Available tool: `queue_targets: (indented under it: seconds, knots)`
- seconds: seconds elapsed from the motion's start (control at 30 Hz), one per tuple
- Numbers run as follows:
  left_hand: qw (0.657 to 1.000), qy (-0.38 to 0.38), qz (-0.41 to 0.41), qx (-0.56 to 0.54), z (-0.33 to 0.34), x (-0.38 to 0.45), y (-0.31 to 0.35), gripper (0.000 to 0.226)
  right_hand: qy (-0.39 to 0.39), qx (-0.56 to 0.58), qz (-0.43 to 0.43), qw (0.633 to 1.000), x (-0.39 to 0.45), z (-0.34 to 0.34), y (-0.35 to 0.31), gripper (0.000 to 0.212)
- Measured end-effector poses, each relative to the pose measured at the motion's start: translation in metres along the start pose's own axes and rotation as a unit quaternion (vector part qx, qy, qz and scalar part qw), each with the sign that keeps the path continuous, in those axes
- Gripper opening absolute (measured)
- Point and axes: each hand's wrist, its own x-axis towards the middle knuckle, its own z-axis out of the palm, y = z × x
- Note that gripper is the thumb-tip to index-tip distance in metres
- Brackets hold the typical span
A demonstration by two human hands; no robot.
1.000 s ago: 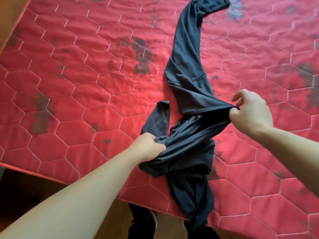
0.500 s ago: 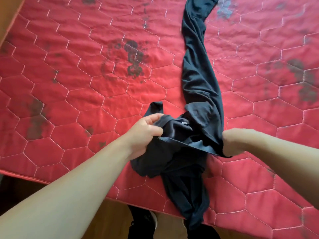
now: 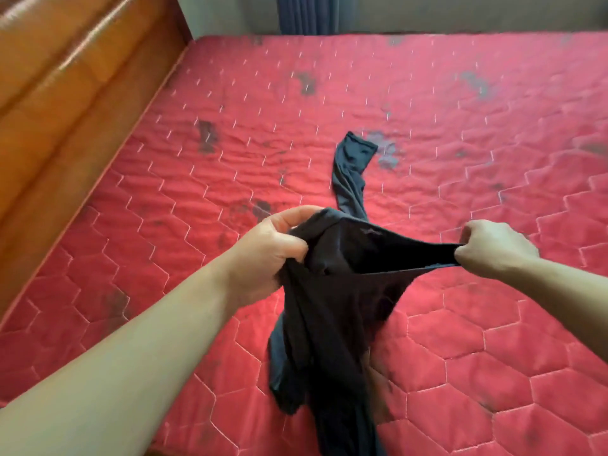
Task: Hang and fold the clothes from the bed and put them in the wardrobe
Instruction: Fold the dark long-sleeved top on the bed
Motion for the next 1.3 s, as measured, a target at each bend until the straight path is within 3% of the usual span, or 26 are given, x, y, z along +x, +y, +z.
queue_targets:
  seconds: [0.07, 0.13, 0.23, 0.33, 0.37, 0.43, 0.47, 0.5, 0.6, 0.7, 0.8, 0.9, 1.03, 1.1, 1.17, 1.3]
  knots:
    - [0.989, 0.044, 0.026, 0.142, 0.011, 0.002, 0.044, 0.054, 0.026, -0.004, -0.018, 0.999, 0.003, -0.049, -0.005, 0.013]
    - [0.938, 0.107, 0.058, 0.324, 0.019, 0.004, 0.087, 0.052, 0.037, 0.003, -0.038, 0.999, 0.005, -0.102, -0.013, 0.013]
    - [0.798, 0.162, 0.069, 0.576, 0.022, 0.002, 0.147, 0.049, 0.047, 0.017, -0.066, 0.997, 0.001, -0.183, -0.022, 0.017]
    - [0.634, 0.132, -0.014, 0.762, 0.019, -0.009, 0.201, 0.041, 0.063, 0.020, -0.106, 0.992, -0.011, -0.260, -0.025, 0.021]
    - [0.594, 0.109, -0.048, 0.796, 0.019, -0.012, 0.216, 0.038, 0.066, 0.014, -0.124, 0.990, -0.016, -0.283, -0.025, 0.022]
    - [0.546, 0.101, -0.064, 0.829, 0.025, -0.019, 0.248, 0.029, 0.085, 0.013, -0.157, 0.984, -0.028, -0.324, -0.025, 0.022]
    - [0.542, 0.118, -0.046, 0.831, 0.029, -0.022, 0.265, 0.024, 0.103, 0.018, -0.174, 0.979, -0.035, -0.342, -0.026, 0.025]
    - [0.559, 0.141, -0.022, 0.817, 0.034, -0.025, 0.283, 0.019, 0.127, 0.025, -0.190, 0.973, -0.043, -0.358, -0.025, 0.029]
    - [0.684, 0.169, 0.047, 0.708, 0.049, -0.039, 0.332, 0.017, 0.156, 0.040, -0.209, 0.965, -0.070, -0.402, -0.021, 0.040]
    - [0.808, 0.126, 0.093, 0.568, 0.066, -0.057, 0.365, 0.027, 0.155, 0.044, -0.208, 0.965, -0.103, -0.442, -0.011, 0.022]
    - [0.872, 0.124, 0.169, 0.442, 0.076, -0.071, 0.389, 0.024, 0.254, 0.118, -0.201, 0.939, -0.139, -0.474, 0.002, 0.017]
    - [0.876, 0.170, 0.236, 0.385, 0.078, -0.082, 0.406, 0.025, 0.319, 0.178, -0.166, 0.916, -0.177, -0.496, 0.010, 0.021]
    - [0.826, 0.185, 0.285, 0.450, 0.079, -0.101, 0.420, 0.028, 0.314, 0.289, -0.112, 0.897, -0.220, -0.507, 0.006, 0.023]
    - [0.806, 0.180, 0.291, 0.482, 0.083, -0.115, 0.427, 0.024, 0.310, 0.349, -0.090, 0.880, -0.237, -0.507, 0.003, 0.022]
    - [0.809, 0.171, 0.290, 0.482, 0.088, -0.126, 0.434, 0.025, 0.317, 0.376, -0.064, 0.868, -0.250, -0.508, 0.001, 0.021]
    - [0.810, 0.151, 0.238, 0.515, 0.097, -0.139, 0.445, 0.030, 0.330, 0.355, -0.024, 0.874, -0.270, -0.506, 0.005, 0.023]
